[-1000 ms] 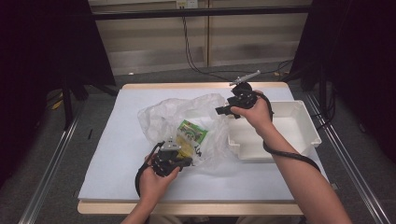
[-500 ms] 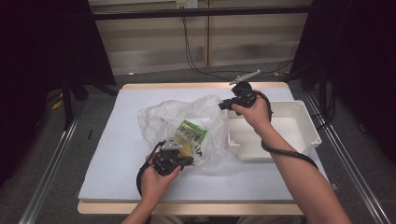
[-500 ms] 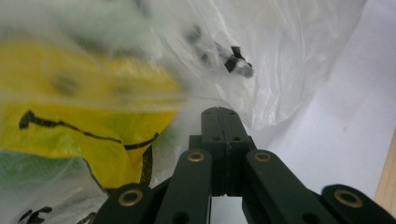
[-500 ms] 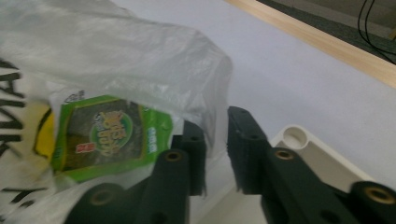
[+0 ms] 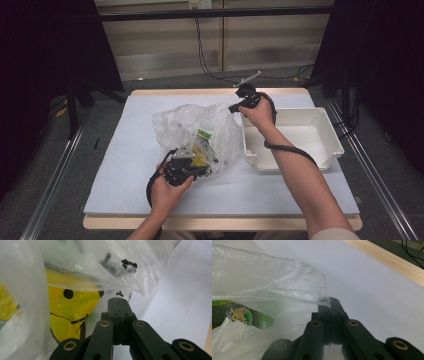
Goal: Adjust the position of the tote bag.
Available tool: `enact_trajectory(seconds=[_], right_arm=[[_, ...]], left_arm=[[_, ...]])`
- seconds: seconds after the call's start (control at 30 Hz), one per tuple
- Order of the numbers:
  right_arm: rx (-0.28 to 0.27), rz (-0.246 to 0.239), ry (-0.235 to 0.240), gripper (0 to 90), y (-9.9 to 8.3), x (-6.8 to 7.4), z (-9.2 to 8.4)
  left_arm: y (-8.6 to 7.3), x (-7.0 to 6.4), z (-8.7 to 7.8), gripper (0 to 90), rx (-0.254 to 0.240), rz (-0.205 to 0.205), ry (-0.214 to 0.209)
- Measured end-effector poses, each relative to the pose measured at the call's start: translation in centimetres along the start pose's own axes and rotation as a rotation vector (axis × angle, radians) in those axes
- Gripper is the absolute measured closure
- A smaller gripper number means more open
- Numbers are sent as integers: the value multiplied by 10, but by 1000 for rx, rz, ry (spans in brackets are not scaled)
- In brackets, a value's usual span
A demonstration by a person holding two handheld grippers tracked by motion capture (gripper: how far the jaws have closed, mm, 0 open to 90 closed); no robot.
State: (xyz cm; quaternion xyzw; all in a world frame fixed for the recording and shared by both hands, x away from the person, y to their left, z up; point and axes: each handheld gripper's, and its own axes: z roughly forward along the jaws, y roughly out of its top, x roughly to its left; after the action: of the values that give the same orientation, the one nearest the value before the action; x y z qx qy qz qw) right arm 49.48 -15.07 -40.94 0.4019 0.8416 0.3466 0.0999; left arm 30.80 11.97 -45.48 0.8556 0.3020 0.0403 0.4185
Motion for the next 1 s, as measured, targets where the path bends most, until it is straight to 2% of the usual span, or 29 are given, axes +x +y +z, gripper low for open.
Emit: enact_trajectory(seconds=[0.2,0.33,0.4,0.47,0.6,0.67,0.73,0.9,1.0], right_arm=[[43,-31,-12,893,1,4,13],[73,-73,-22,891,2,12,18],[75,-76,-24,875,1,11,18],[70,-56,-27,856,0,9,15],[33,-10,-4,762,-5,4,4],[20,-6,-4,699,-7,3,-3],[-4,19,7,627,-9,4,-12],[-47,14,37,501,-12,10,-29],[-53,18,50,401,-13,14,-36]], left_arm=[[0,2,-3,900,-4,-3,2],[1,2,-5,900,-9,-1,12],[1,2,-6,900,-13,2,15],[2,1,-7,898,-20,4,17],[2,1,-7,885,-23,5,14],[2,0,-6,882,-21,4,15],[2,-1,-6,882,-21,6,18],[4,-2,-6,882,-24,6,12],[5,-4,-5,882,-23,10,9]])
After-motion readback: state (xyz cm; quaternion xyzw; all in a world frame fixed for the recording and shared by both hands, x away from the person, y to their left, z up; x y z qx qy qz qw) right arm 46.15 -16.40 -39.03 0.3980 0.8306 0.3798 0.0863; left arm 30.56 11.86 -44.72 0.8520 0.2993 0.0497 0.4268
